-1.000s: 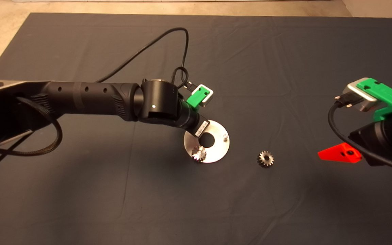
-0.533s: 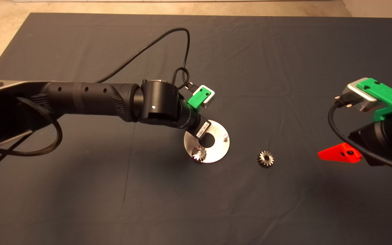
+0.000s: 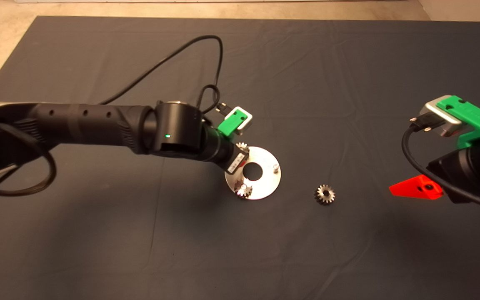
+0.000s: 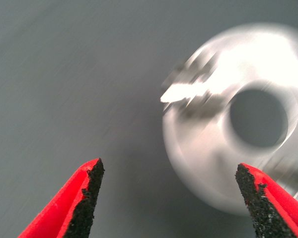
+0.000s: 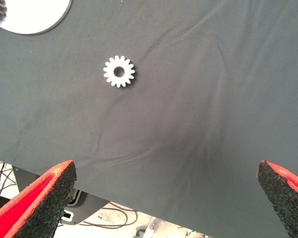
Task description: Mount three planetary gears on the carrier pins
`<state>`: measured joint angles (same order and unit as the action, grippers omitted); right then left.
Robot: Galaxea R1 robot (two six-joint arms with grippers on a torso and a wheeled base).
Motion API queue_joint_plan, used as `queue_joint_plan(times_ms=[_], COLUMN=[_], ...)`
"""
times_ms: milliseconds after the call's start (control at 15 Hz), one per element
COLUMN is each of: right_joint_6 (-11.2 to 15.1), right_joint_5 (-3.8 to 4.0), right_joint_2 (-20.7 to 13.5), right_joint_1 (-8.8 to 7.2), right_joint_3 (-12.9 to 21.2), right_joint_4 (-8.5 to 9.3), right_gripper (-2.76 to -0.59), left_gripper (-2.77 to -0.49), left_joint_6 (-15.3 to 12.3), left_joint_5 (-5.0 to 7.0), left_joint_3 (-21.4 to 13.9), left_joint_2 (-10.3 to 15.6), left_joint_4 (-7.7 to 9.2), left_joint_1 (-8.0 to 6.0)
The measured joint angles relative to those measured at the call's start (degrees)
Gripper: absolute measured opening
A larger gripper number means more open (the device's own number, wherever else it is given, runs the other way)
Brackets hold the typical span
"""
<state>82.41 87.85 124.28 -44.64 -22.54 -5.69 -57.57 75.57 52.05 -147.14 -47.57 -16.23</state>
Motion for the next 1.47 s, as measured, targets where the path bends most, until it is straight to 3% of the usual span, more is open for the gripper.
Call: queue_joint_plan(times_ms=[133,267,333,467,600,733,933,1067,1333,1467], right_joint_6=[0.0,0.0,0.0,0.0,0.0,0.0,0.0,-0.5,-1.2,-1.4], right_joint_5=[0.00,0.00,0.00,0.00,0.00,-0.02,0.00,-0.02,-0.01,-0.06], right_joint_2=[0.0,0.0,0.0,0.0,0.0,0.0,0.0,0.0,0.0,0.0], right_joint_1=[0.00,0.11,0.92,4.44,8.55,12.12,15.52,17.58,20.04,21.68], right_joint_3=[0.0,0.0,0.0,0.0,0.0,0.0,0.0,0.0,-0.1,-0.1], right_joint_4=[0.00,0.00,-0.01,-0.12,-0.72,-1.80,-5.13,-7.79,-13.58,-18.26], right_gripper=[-0.63,-0.63,-0.63,-0.63,-0.63,-0.63,-0.63,-0.63,-0.63,-0.63], left_gripper=[-1.34,-1.24,-1.24,-1.08,-1.07,-0.92,-0.92,-0.92,-0.92,-0.92], left_joint_6=[0.0,0.0,0.0,0.1,0.0,-1.0,-5.7,-8.2,-13.0,-13.4], left_joint_5=[2.87,5.14,5.71,6.67,8.75,10.10,10.49,10.95,11.17,11.41], left_joint_3=[-4.2,-8.7,-10.3,-13.7,-16.4,-19.0,-22.6,-24.6,-28.6,-29.0], left_joint_2=[5.6,10.7,12.6,15.2,16.1,16.4,16.4,16.4,16.3,16.2], left_joint_4=[0.49,2.68,4.49,7.04,9.45,12.44,15.03,15.87,16.54,16.57], left_joint_1=[-0.04,-0.55,-1.05,-2.27,-3.51,-5.34,-8.24,-8.63,-8.89,-8.89])
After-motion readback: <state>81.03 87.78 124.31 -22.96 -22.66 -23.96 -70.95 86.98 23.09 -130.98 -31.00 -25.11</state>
